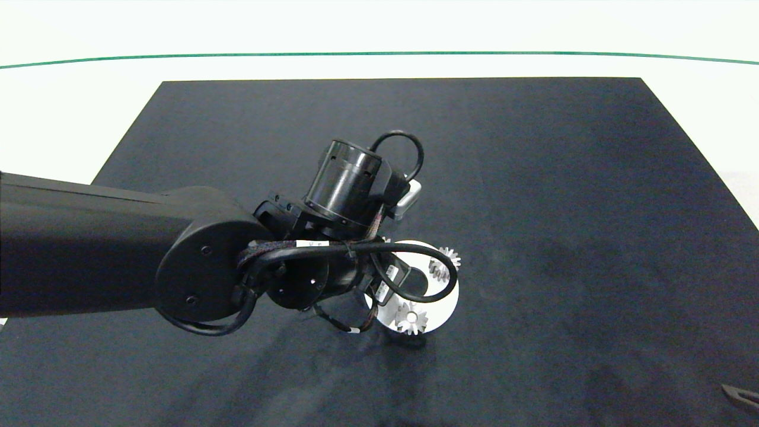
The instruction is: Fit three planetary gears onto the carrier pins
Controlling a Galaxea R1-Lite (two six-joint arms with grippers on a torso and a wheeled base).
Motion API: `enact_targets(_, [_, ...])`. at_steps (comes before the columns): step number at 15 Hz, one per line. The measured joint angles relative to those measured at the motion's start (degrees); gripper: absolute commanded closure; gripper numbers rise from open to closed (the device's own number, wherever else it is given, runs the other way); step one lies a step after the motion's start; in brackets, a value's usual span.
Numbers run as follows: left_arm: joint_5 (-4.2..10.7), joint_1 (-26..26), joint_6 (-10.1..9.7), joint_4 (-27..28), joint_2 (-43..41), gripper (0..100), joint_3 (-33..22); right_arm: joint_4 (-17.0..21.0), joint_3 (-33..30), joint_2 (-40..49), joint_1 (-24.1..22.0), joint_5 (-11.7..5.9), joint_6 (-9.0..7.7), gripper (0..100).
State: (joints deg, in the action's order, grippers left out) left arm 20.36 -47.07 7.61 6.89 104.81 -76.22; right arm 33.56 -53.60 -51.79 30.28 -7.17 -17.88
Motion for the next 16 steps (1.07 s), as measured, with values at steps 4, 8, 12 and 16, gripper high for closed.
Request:
enact_targets(4, [-0.05,0.73,0.33,-0.02,0.41,100,-0.27,0.00,0.18,0.05,0.04,0.00,0.00,0])
enact_targets(8, [0.00,1.37,0.41,-0.06,0.48,100,-0.24,0.00,0.40,0.09,0.01,0.00,0.00,0])
enact_targets(12, [0.09,1.27,0.38,0.07,0.54,100,-0.22,0.00,0.44,-0.02,0.00,0.01,0.00,0])
enact_targets(16, [0.17,1.07,0.29,0.02,0.95,100,-0.18,0.00,0.44,-0.13,0.04,0.00,0.00,0])
